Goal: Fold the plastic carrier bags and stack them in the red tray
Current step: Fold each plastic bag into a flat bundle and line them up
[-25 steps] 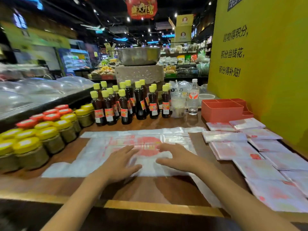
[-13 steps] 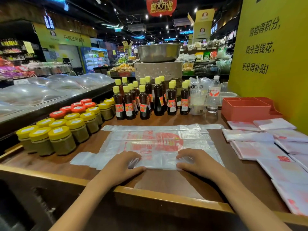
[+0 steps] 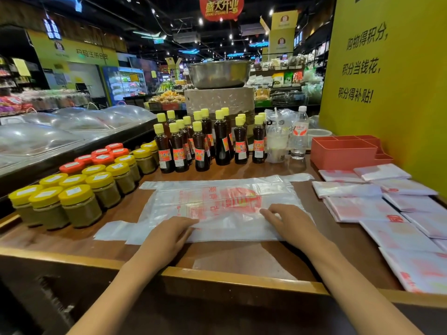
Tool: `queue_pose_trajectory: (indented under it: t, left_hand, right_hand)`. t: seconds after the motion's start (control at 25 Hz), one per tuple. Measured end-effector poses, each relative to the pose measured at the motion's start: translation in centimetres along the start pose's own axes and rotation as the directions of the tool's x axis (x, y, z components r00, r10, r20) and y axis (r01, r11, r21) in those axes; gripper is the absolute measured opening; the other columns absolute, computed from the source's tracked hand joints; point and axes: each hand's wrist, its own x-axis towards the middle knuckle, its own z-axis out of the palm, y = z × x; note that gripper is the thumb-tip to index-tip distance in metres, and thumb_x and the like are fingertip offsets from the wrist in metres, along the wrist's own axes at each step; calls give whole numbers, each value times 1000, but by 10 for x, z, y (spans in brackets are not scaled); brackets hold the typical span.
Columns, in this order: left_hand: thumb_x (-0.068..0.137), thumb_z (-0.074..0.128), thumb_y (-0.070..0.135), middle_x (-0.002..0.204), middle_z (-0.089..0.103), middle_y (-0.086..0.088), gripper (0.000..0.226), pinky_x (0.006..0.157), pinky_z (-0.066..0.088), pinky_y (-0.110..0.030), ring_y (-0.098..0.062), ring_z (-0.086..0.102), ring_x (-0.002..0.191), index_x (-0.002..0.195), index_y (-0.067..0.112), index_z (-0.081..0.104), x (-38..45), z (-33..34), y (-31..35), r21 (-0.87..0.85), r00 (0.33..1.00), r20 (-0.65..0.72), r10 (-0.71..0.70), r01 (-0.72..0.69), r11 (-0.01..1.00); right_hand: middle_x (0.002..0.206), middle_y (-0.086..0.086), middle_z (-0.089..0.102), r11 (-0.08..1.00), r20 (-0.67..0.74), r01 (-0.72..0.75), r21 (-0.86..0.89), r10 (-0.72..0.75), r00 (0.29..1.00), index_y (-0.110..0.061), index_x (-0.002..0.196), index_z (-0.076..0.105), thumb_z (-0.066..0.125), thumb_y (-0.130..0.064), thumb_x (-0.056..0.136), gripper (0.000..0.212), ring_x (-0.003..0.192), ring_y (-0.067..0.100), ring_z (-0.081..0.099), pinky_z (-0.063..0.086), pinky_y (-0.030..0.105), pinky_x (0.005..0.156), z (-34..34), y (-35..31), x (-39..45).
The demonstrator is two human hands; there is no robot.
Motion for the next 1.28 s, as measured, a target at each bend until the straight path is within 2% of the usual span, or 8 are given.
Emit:
queue_pose_trajectory:
  t: [0.16,0.28,0.36,0.48,0.64,1.0,1.16,1.28]
  left_hand:
    - [104,48,30,137,60,8,33,103,39,-26,-13,53,127,135,30,59,-2,0,1,-9,999,-26,-32,32,999]
    - [105,46,31,138,60,6,34,101,40,-26,-14,54,126,137,28,57,-2,-2,2,-3,998,-30,-56,56,998]
    - [105,43,32,133,62,5,32,97,42,-26,-15,57,121,134,28,57,-3,-3,4,-13,997,-27,-66,65,998]
    - [106,39,34,122,67,4,28,90,44,-27,-16,60,110,124,28,60,-5,-6,6,-11,998,-25,-58,58,998]
    - [106,40,35,121,67,7,27,92,46,-29,-15,61,110,122,30,60,-7,-10,4,-8,998,1,-58,58,998]
    - [106,42,31,116,64,15,23,95,47,-27,-12,59,109,110,34,65,-12,-49,-11,13,955,294,-38,36,999]
    - [103,51,30,110,67,8,19,91,49,-26,-7,61,100,109,23,68,-5,-67,-13,4,925,377,-40,41,999]
    - [101,54,33,91,69,9,20,72,45,-12,1,61,80,92,26,70,0,-85,-13,-12,886,460,-59,72,997]
  right_hand:
    - [99,2,72,927,-268,-232,-293,154,951,-14,88,77,59,-18,91,18,99,25,64,37,37,97,-12,21,3]
    - [115,4,73,933,-392,62,-354,-209,896,-14,87,79,76,-6,74,16,117,25,63,25,38,111,-10,14,3]
    - [135,-2,64,914,-145,348,-207,-381,913,-20,116,74,73,-30,87,31,133,17,51,26,35,116,-3,-9,-5]
    - [146,-7,53,910,90,374,-180,-364,927,-26,139,55,60,-51,92,54,136,14,45,34,34,114,6,-25,-8]
    - [127,-3,66,948,90,230,-219,-215,972,-23,126,66,52,-23,96,33,118,21,59,47,36,98,-3,-7,-6]
    - [114,-8,70,953,158,125,-276,-83,984,-28,109,70,48,-30,102,23,106,15,62,48,30,87,-27,14,-8]
    - [107,-12,73,993,263,80,-86,-55,963,-25,104,76,63,-33,98,17,95,7,64,51,27,87,-53,13,-6]
    - [76,-14,71,997,304,65,52,-78,950,-25,81,78,75,-34,89,12,70,4,63,49,19,63,-79,10,-5]
